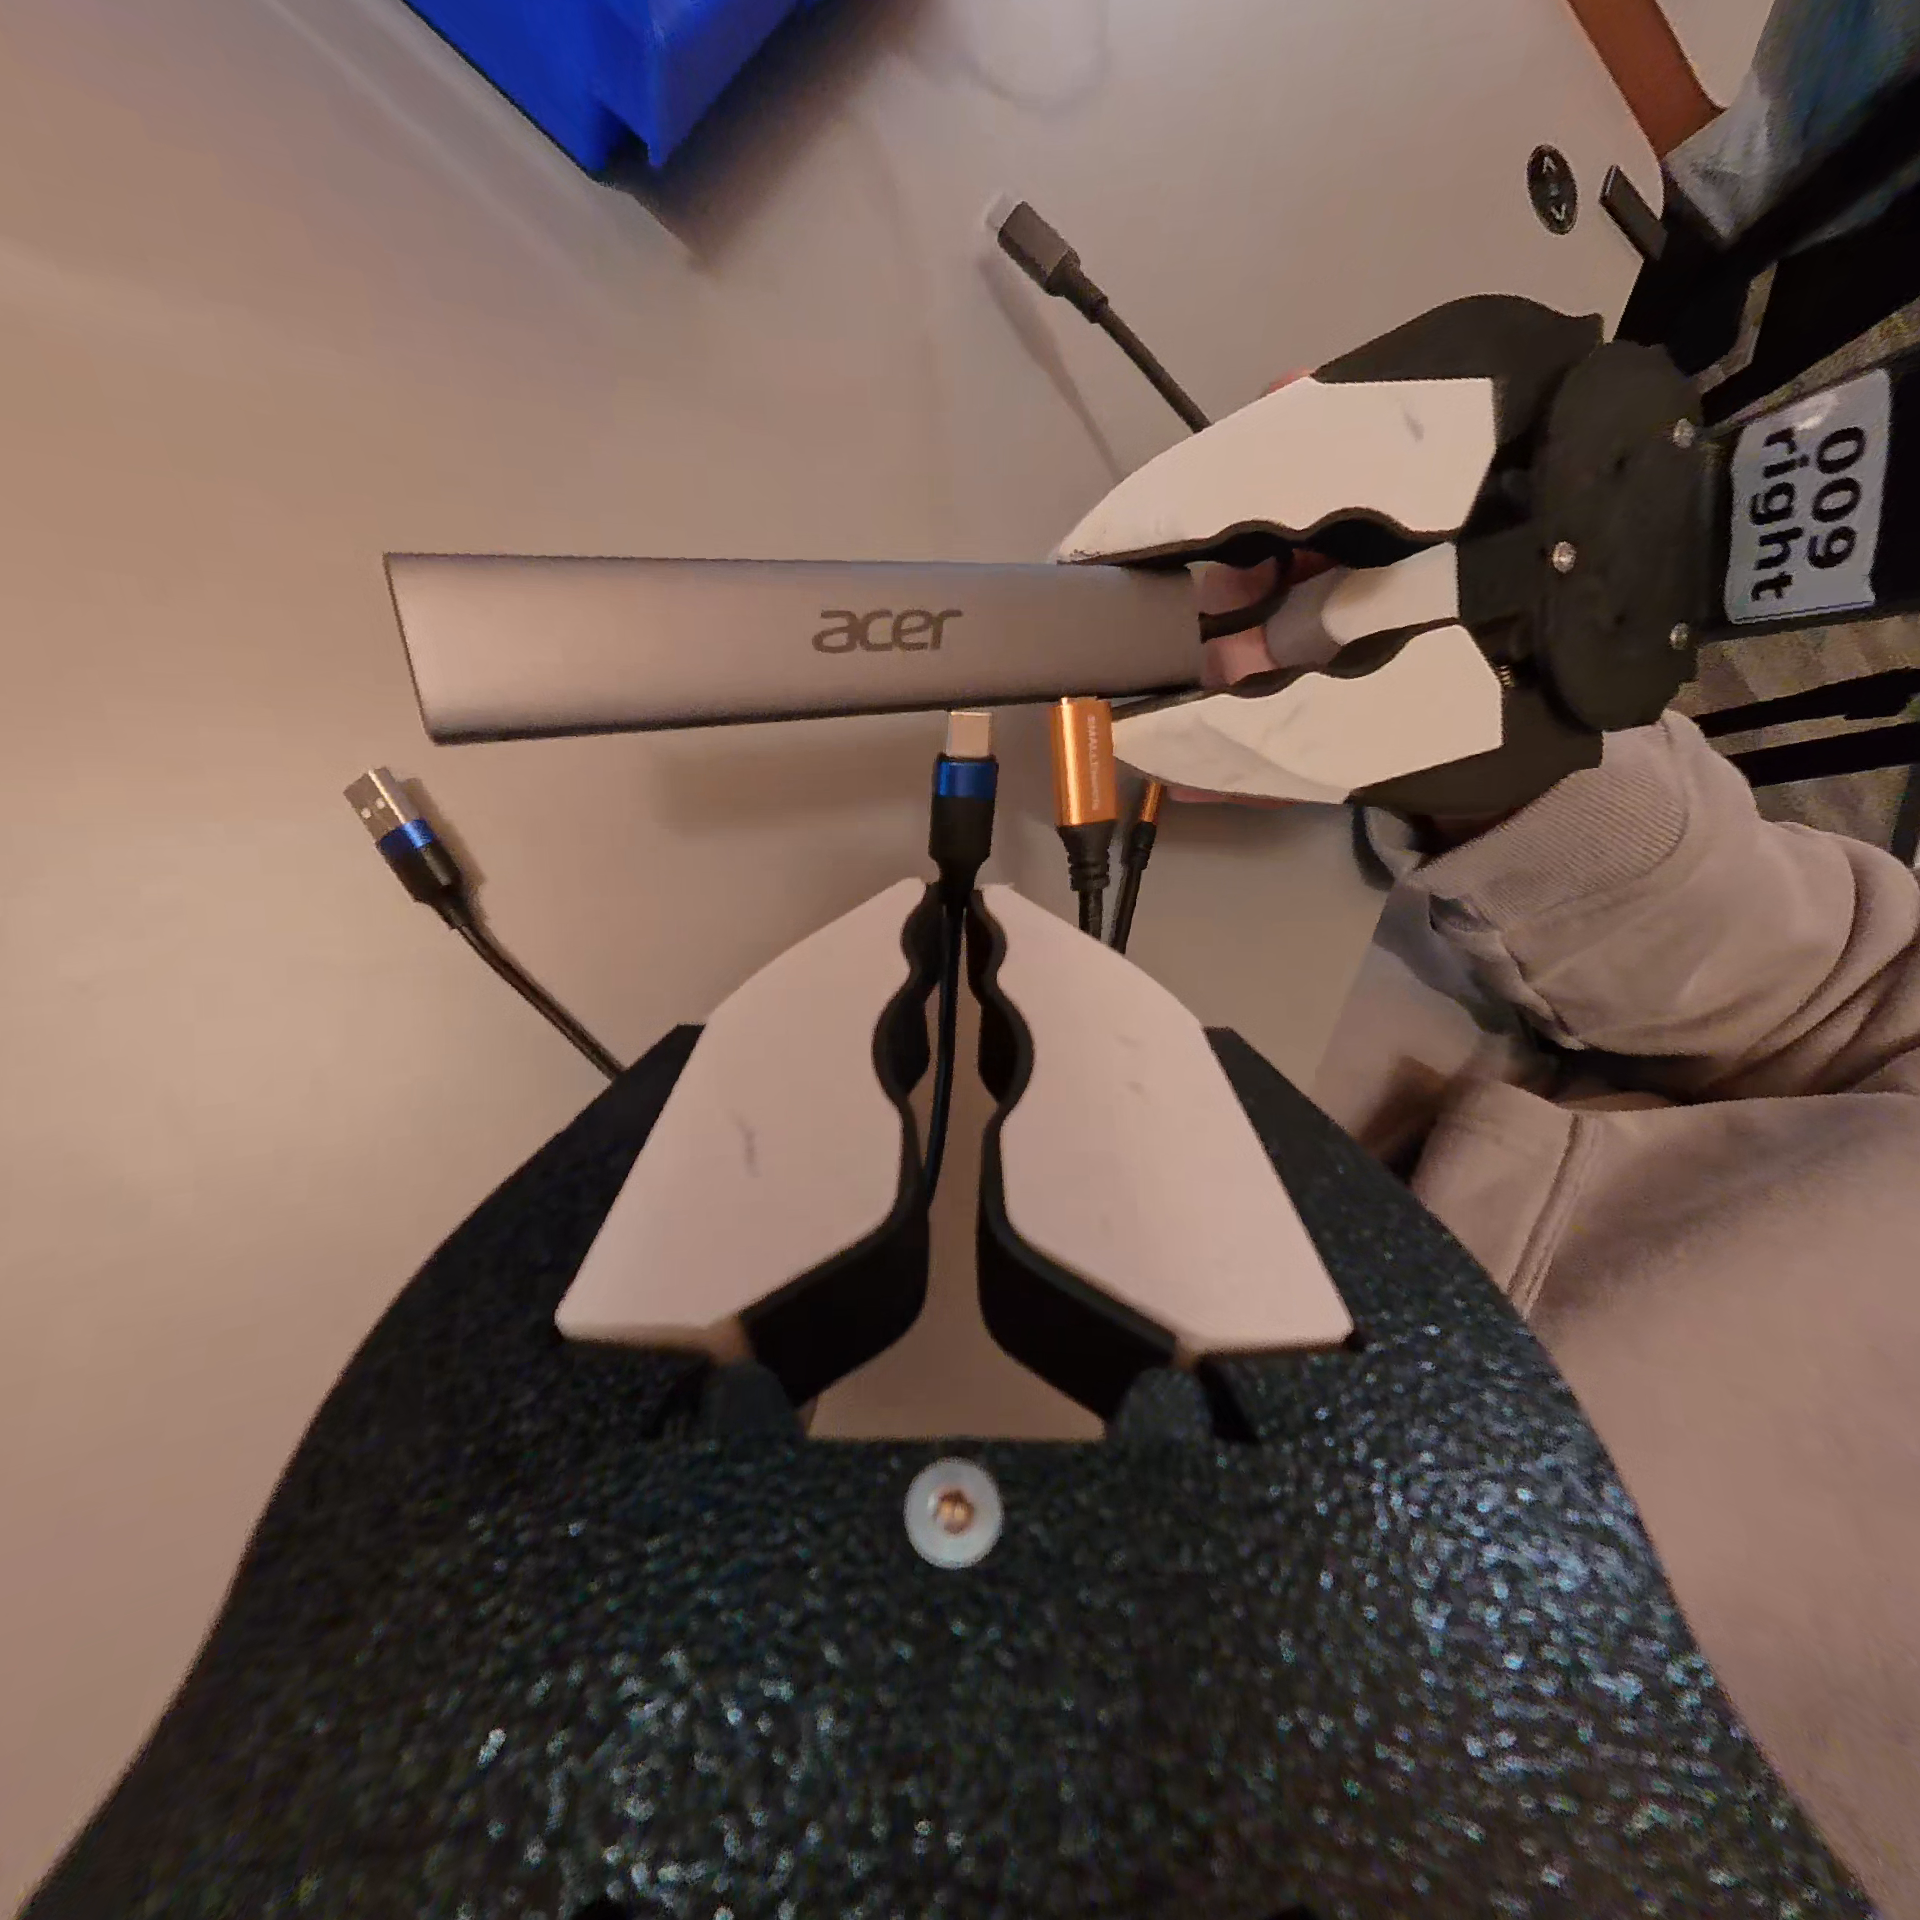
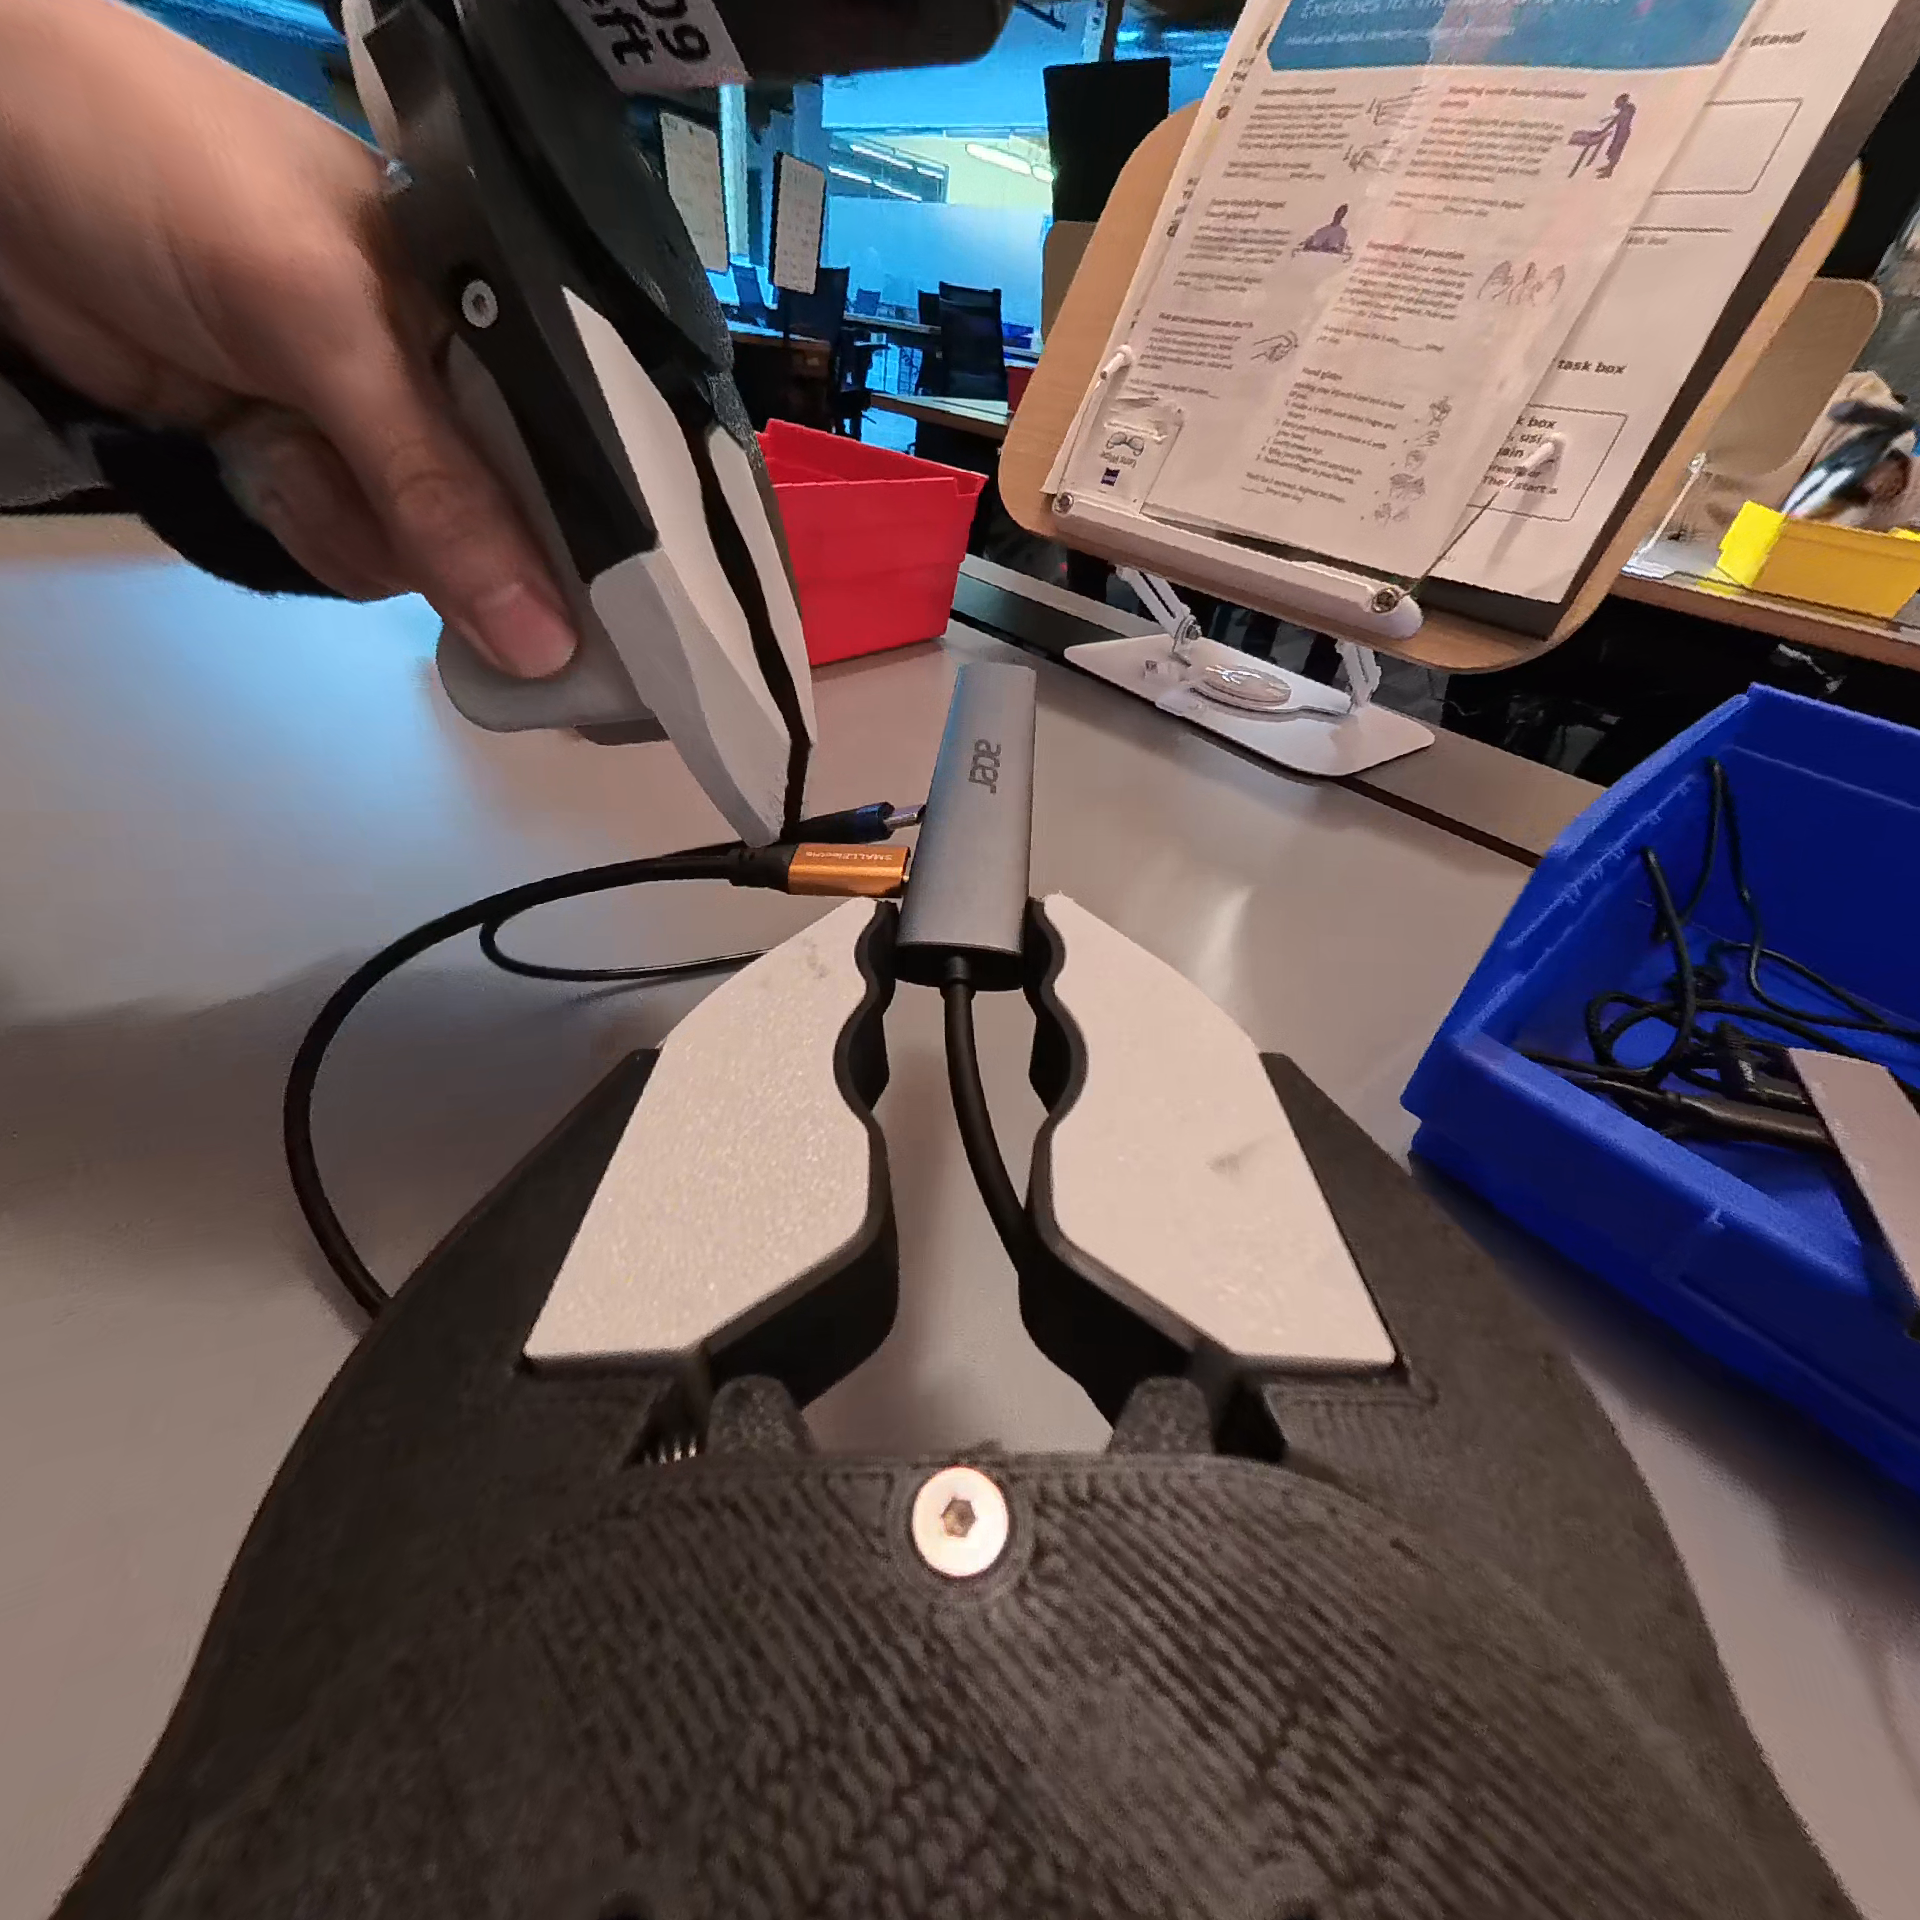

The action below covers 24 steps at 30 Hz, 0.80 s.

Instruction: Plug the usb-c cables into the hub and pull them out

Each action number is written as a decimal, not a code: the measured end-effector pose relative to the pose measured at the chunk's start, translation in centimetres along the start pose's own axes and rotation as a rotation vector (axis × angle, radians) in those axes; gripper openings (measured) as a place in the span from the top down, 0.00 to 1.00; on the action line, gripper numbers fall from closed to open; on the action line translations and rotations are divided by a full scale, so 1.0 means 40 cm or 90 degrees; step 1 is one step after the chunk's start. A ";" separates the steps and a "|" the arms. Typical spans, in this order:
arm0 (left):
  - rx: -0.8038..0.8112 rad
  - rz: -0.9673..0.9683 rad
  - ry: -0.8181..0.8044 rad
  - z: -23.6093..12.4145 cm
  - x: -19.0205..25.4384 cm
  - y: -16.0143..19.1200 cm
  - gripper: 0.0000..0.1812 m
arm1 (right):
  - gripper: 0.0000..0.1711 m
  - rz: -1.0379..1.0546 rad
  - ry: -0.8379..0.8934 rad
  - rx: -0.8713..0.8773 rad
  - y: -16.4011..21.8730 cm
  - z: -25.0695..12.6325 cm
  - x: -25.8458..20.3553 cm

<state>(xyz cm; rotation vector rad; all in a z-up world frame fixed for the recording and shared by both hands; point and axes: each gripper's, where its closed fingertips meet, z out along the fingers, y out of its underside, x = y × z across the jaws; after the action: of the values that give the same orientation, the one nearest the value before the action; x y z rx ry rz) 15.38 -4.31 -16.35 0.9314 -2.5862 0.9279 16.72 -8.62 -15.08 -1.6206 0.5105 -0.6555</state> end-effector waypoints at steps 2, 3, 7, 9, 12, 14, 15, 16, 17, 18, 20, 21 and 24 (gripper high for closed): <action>0.003 -0.002 -0.005 0.000 0.000 0.000 0.98 | 0.86 -0.007 0.005 -0.002 0.001 0.001 -0.001; 0.002 -0.001 -0.009 0.000 0.001 0.001 0.98 | 0.86 -0.015 0.007 -0.004 0.002 0.002 -0.002; -0.020 0.013 -0.063 -0.002 -0.017 0.009 0.98 | 0.86 -0.066 0.032 -0.026 0.012 0.013 -0.008; -0.024 0.012 -0.087 -0.001 -0.027 0.010 0.98 | 0.86 -0.096 0.042 -0.040 0.019 0.020 -0.014; -0.025 0.021 -0.115 0.007 -0.038 0.010 0.98 | 0.86 -0.148 0.081 -0.053 0.024 0.028 -0.013; 0.003 0.048 -0.138 0.009 -0.042 -0.002 0.98 | 0.86 -0.141 0.094 -0.055 0.024 0.027 -0.005; 0.022 0.076 -0.150 0.012 -0.040 -0.010 0.98 | 0.86 -0.116 0.090 -0.046 0.020 0.023 0.000; 0.051 0.113 -0.163 0.014 -0.036 -0.021 0.98 | 0.86 -0.084 0.088 -0.038 0.016 0.018 0.009; 0.087 0.152 -0.177 0.013 -0.030 -0.035 0.98 | 0.86 -0.056 0.090 -0.028 0.011 0.011 0.020; 0.125 0.186 -0.189 0.009 -0.023 -0.049 0.98 | 0.86 -0.033 0.090 -0.015 0.005 0.006 0.029; 0.192 0.229 -0.205 0.000 -0.010 -0.070 0.97 | 0.86 0.001 0.090 0.008 -0.004 -0.004 0.041; 0.219 0.236 -0.213 -0.003 -0.007 -0.079 0.95 | 0.86 0.013 0.091 0.019 -0.008 -0.008 0.045; 0.267 0.225 -0.200 0.000 0.005 -0.088 0.96 | 0.86 0.038 0.088 0.034 -0.014 -0.014 0.052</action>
<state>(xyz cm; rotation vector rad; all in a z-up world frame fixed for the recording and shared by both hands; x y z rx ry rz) 17.46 -6.51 -14.56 0.7717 -2.9449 1.5804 17.88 -10.31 -14.23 -1.5115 0.6344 -0.7343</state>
